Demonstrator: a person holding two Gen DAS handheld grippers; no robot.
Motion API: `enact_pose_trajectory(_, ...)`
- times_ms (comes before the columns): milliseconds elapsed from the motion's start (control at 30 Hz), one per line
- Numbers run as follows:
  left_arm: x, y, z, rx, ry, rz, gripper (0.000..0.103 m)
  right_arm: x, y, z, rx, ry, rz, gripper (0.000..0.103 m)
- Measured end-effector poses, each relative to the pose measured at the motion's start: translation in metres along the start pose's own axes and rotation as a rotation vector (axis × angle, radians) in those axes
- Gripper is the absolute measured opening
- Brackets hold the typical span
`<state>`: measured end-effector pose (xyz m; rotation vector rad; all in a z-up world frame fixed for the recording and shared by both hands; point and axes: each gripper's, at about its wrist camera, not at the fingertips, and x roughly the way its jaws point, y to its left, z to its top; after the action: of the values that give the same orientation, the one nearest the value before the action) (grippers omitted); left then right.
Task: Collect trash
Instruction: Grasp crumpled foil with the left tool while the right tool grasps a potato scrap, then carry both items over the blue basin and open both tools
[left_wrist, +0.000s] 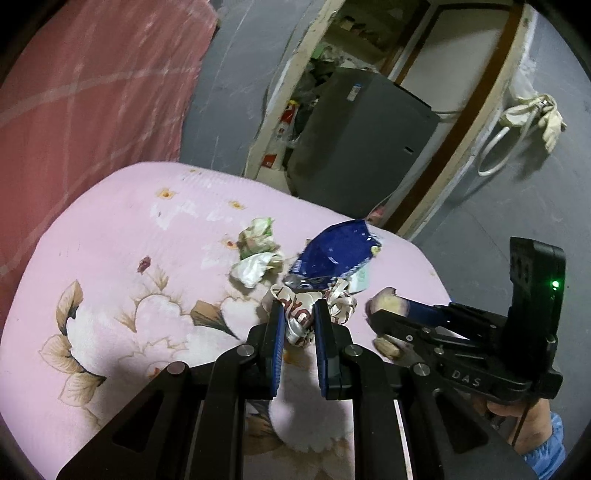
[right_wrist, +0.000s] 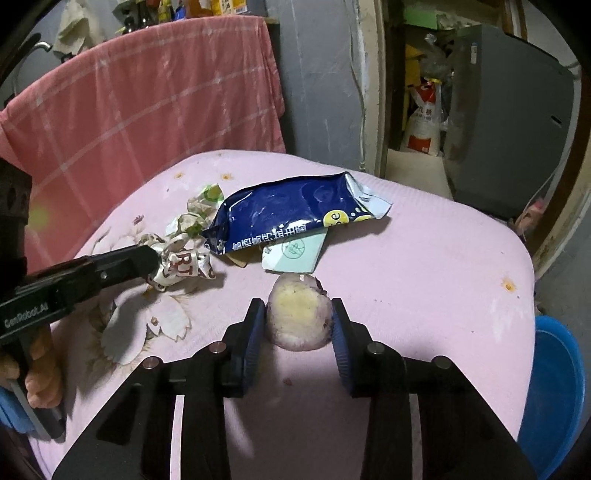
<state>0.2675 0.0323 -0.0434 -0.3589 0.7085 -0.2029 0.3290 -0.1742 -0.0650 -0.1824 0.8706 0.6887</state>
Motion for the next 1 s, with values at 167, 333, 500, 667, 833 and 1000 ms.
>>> enact_pose_trajectory(167,-0.008,-0.009,-0.002,0.024,-0.043,0.000,0.012,-0.011,0.000,-0.006,0.007,-0.056,-0.020,0.031)
enact_pose_trajectory(333,-0.020,-0.024,-0.006,0.069,-0.119,-0.004,0.012,-0.037,0.002,-0.019,0.015,-0.174,-0.065,0.031)
enact_pose_trajectory(500,-0.033,-0.045,-0.007,0.101,-0.202,-0.026,0.012,-0.078,0.002,-0.035,0.025,-0.330,-0.134,0.031)
enact_pose_trajectory(667,-0.044,-0.075,-0.002,0.152,-0.284,-0.054,0.012,-0.130,-0.002,-0.045,0.049,-0.516,-0.206,0.031)
enact_pose_trajectory(833,-0.050,-0.108,-0.001,0.208,-0.351,-0.100,0.012,-0.167,-0.012,-0.055,0.079,-0.628,-0.249,0.031)
enact_pose_trajectory(1000,-0.052,-0.142,-0.001,0.271,-0.404,-0.137,0.012,-0.199,-0.026,-0.067,0.113,-0.712,-0.296,0.031)
